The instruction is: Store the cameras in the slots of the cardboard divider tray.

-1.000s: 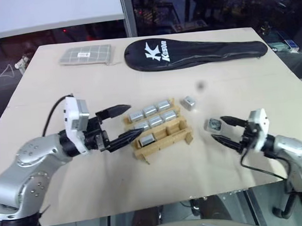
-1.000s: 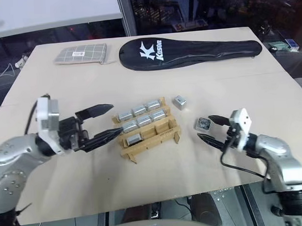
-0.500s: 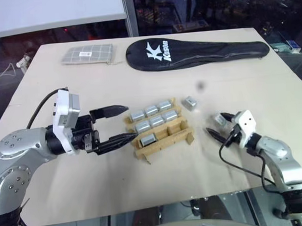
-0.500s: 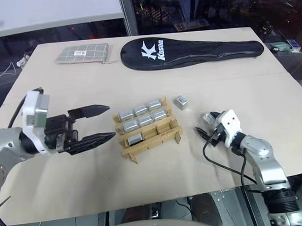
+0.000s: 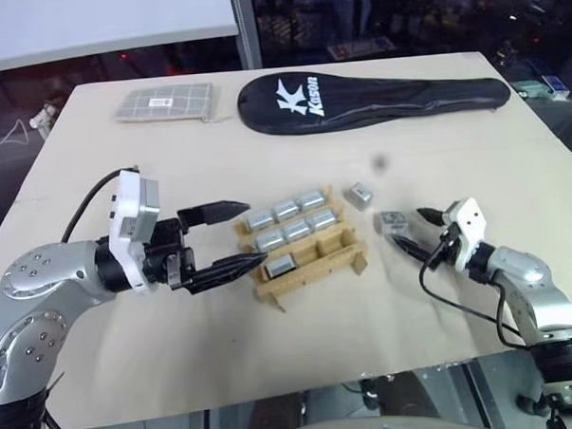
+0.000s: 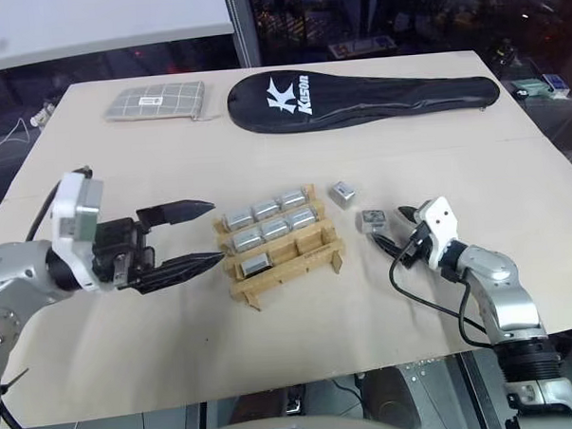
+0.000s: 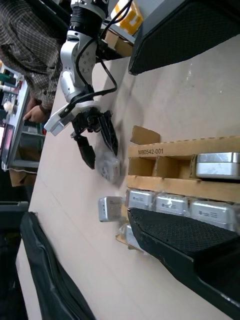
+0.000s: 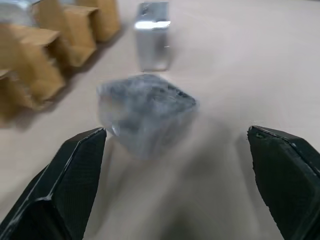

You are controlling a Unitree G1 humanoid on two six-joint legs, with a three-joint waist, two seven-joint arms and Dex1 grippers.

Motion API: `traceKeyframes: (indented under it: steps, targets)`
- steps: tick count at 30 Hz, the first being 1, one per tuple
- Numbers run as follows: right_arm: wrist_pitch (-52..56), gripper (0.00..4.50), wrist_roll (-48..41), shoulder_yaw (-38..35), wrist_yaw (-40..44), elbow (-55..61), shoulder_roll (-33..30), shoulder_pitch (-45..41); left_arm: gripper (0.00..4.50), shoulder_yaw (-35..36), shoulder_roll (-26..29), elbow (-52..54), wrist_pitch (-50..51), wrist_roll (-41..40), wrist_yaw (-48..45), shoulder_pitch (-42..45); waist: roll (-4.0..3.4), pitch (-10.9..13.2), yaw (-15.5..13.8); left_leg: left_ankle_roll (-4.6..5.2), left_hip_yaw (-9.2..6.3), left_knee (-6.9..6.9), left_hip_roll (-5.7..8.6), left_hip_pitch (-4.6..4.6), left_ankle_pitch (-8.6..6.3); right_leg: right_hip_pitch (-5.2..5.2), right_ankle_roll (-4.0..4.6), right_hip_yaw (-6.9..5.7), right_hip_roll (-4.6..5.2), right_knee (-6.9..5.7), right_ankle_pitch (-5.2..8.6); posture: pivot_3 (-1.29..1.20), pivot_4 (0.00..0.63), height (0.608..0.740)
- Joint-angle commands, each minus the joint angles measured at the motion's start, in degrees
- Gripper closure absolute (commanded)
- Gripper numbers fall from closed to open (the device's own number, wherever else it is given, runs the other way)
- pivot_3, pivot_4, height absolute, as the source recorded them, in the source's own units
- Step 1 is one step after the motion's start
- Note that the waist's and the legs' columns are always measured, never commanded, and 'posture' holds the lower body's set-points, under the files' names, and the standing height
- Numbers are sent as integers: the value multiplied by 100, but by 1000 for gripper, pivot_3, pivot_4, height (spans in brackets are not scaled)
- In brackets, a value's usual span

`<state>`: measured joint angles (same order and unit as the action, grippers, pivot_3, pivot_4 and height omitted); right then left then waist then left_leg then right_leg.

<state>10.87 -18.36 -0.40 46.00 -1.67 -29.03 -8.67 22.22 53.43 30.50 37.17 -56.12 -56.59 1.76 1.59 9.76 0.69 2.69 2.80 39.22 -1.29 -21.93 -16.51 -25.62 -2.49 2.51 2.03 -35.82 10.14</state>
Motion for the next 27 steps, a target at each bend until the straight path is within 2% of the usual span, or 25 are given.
traceKeyframes:
  steps: [1, 21, 24, 26, 27]
  targets:
    - [34, 0, 1, 55, 87, 280, -23, 64, 82, 159, -25, 191, -35, -40, 35, -54, 0, 0, 7, 0, 0, 0, 0, 1, 0, 0, -3, 1, 0, 0, 2, 0, 150, 740]
    - [-581, 0, 568, 260, -276, -617, 626, -633, 82, 63, -117, 165, -100, 81, 29, -54, 0, 0, 28, -1, 1, 1, -1, 7, 0, 1, 2, 2, -3, -3, -2, 0, 150, 740]
    - [-687, 860, 556, 234, -193, -662, 597, -654, 0, 69, -134, 146, -129, 122, -1, -86, 0, 0, 28, -1, 0, 0, -1, 8, 0, 1, 2, 2, -3, -4, -2, 0, 150, 740]
    - [-710, 1750, 545, 225, -168, -655, 590, -643, 0, 63, -156, 149, -150, 145, -13, -122, 0, 0, 29, -1, 1, 0, -1, 8, 0, 1, 7, 2, -3, -4, -5, 0, 150, 740]
    - [-719, 1880, 543, 221, -164, -658, 591, -640, 0, 55, -171, 155, -160, 158, -16, -137, 0, 0, 29, -1, 1, 0, -1, 7, 0, 1, 7, 2, -3, -4, -5, 0, 150, 740]
